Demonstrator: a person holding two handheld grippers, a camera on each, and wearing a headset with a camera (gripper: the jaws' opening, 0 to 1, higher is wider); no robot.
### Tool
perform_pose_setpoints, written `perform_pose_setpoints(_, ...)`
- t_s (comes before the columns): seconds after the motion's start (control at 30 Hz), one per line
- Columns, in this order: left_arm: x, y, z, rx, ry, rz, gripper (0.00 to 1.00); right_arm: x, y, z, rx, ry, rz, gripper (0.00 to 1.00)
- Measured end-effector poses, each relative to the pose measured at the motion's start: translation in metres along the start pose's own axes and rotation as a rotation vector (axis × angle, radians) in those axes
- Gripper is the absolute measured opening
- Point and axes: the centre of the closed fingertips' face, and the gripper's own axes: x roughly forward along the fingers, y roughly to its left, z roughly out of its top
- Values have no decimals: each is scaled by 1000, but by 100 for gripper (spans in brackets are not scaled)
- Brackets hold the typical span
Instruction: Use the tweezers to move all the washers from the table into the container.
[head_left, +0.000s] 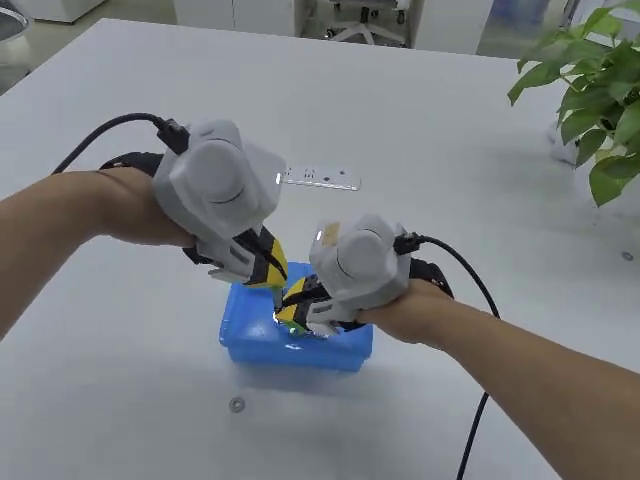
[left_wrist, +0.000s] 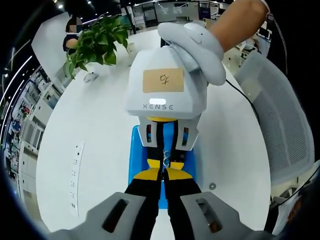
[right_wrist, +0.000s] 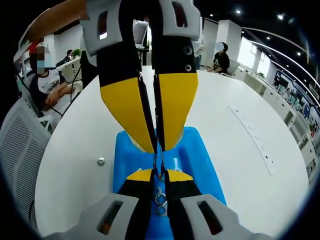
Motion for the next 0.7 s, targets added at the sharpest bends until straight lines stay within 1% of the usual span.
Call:
perform_pose_setpoints(0.17,3,-1,-2,-6,-2,-3,6,2,1,-4,3,11,3,10)
perform_pose_setpoints(0.27,3,1,-1,-12,-10,-1,6,2,0,-4,12,7,3,10)
perform_pose_setpoints(0.33,3,2,-1,-11,-11,4,7,1,0,-4,14,6,4,10)
perform_pose_setpoints(0.7,0,-1,0,7,-3,-1,7,-2,1,-3,-7,14,-3,10)
